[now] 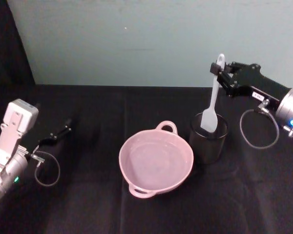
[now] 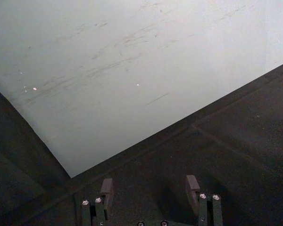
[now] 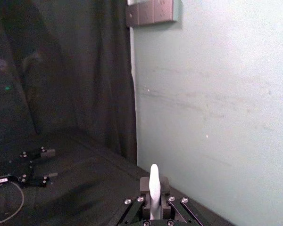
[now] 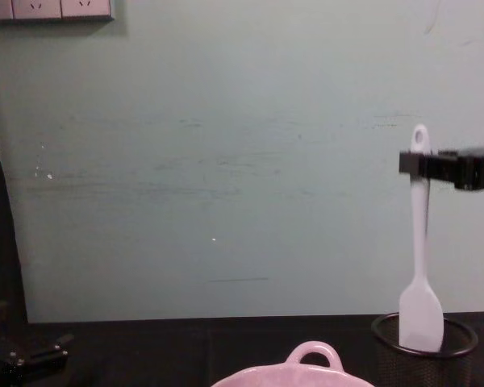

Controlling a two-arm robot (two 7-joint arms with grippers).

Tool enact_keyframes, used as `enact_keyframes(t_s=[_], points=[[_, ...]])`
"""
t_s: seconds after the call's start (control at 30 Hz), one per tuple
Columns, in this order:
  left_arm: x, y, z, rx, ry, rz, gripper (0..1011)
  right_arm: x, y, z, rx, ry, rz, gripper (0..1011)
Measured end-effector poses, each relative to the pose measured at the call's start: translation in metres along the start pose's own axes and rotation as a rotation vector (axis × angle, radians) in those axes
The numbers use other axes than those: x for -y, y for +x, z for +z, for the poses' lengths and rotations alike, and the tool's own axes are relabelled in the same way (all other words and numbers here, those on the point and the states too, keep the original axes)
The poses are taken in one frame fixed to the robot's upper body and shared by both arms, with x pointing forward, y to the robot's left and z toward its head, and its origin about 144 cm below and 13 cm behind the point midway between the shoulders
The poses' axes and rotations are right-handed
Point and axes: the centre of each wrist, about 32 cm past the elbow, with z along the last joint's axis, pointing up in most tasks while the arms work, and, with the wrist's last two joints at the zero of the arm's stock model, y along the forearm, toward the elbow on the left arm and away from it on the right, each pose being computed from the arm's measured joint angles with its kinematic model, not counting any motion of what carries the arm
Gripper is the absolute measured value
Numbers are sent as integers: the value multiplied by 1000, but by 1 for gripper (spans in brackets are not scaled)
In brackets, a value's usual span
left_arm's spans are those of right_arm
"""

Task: Use the one hand to pick up the spoon and stir the clear water in the bowl.

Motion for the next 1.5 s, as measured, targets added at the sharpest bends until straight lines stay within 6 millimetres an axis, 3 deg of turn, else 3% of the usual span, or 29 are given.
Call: enact_keyframes(t_s=[0.47, 1.5], points=[[0, 0, 0, 0, 0, 0, 1005, -1, -3, -41, -155, -36, -25, 123], [0, 0, 0, 0, 0, 0, 1005, 8, -1, -64, -334, -36, -76, 123]])
